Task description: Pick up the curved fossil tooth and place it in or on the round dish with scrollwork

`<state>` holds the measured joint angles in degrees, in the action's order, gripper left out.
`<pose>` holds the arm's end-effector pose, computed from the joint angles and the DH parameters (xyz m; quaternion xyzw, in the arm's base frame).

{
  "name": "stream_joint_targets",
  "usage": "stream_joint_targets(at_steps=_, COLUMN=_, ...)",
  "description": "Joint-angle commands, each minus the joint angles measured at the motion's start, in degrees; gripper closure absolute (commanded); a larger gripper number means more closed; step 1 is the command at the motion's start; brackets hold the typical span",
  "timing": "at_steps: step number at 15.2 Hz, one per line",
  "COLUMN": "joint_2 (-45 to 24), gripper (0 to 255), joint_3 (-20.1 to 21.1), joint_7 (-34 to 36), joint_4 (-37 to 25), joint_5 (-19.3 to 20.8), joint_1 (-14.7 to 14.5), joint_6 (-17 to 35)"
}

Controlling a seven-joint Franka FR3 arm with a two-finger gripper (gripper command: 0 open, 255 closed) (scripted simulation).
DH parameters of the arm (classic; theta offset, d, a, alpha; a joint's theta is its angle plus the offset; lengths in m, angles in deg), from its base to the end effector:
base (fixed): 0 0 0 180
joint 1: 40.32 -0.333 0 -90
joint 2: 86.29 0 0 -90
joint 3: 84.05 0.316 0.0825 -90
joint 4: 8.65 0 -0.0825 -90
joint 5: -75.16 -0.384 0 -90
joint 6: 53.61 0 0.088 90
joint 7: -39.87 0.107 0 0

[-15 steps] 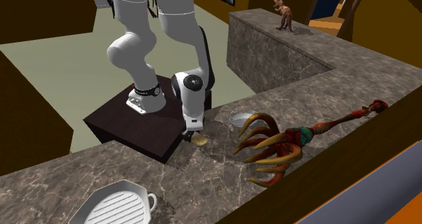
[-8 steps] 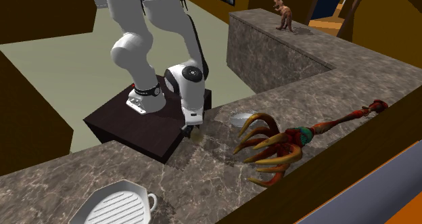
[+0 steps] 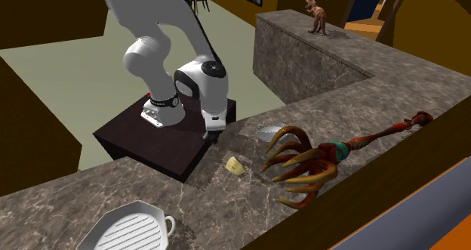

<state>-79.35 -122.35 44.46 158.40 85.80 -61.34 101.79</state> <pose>0.3174 -0.0803 0.2019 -0.9937 0.1003 0.0499 0.0088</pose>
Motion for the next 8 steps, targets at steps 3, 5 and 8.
stream_joint_targets(at_steps=3, joint_2=1.29, gripper=0, joint_3=0.23, joint_7=0.88, joint_4=-0.11, joint_5=1.37, joint_1=0.64, joint_6=-1.29)
stream_joint_targets(at_steps=5, joint_2=-5.79, gripper=0, joint_3=-1.00, joint_7=-5.12, joint_4=-3.48, joint_5=-8.19, joint_1=-3.74, joint_6=2.21)
stream_joint_targets(at_steps=8, joint_2=-15.79, gripper=0, joint_3=2.57, joint_7=-16.22, joint_4=-9.43, joint_5=-24.92, joint_1=-4.70, joint_6=4.88)
